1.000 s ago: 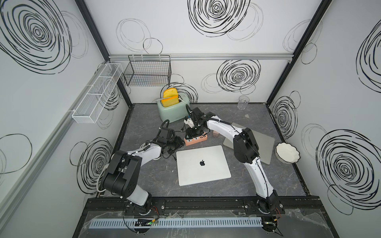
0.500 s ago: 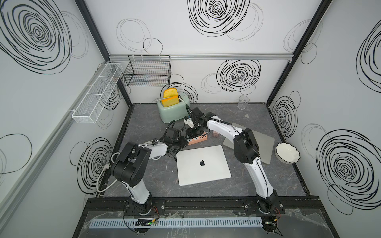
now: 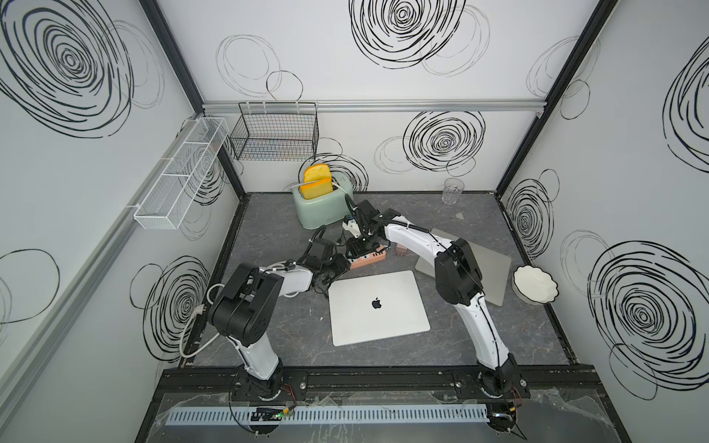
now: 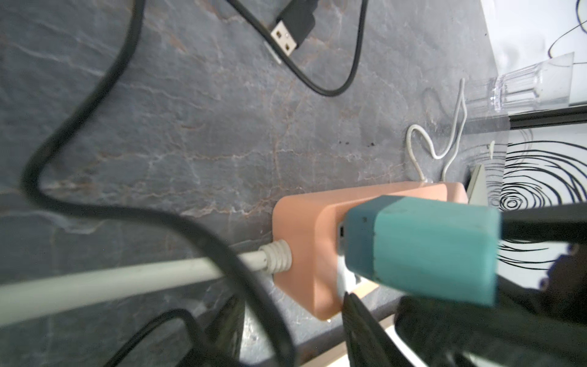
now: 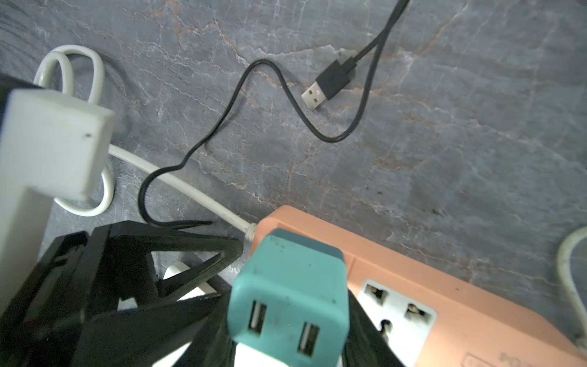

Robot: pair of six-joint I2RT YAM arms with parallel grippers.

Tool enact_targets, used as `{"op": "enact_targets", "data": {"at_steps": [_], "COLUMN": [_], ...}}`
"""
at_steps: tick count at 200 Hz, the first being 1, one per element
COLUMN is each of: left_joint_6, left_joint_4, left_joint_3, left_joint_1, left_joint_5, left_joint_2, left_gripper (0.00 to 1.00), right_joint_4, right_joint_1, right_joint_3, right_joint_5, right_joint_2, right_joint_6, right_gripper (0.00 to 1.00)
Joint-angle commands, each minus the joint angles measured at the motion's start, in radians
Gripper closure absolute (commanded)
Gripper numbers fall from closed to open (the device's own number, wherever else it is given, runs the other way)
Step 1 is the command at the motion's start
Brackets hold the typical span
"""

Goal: Unplug the laptop charger
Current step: Remove the plug from the socket.

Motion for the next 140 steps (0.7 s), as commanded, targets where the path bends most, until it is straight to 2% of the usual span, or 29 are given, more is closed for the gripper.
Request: {"op": "enact_targets", "data": {"at_steps": [1, 47, 140], "left_joint_6": [-0.04, -0.033, 0.012], "left_joint_4": [-0.056, -0.072, -0.129], "left_joint_3": [-0.047, -0.002, -0.016], "left_joint_1": [0.024, 0.042, 0.013], "left_joint_5": [-0.023, -0.025, -0.063], "left_joint_2": [0.053, 0.062, 0.114], "left_gripper": [0.45, 0.46, 0.48], "right_joint_4": [-0.053, -0.052, -0.085], "right_joint_1": [0.01, 0.02, 0.023], "right_joint_3": [-0.032, -0.051, 0.055], "right_joint_5": [0.001, 0.003, -0.014], "right_joint_2": [-0.007, -0.005, 0.004], "right_joint_6": [0.002, -0.002, 0.018], "right_gripper": [0.77, 0.78, 0.83]}}
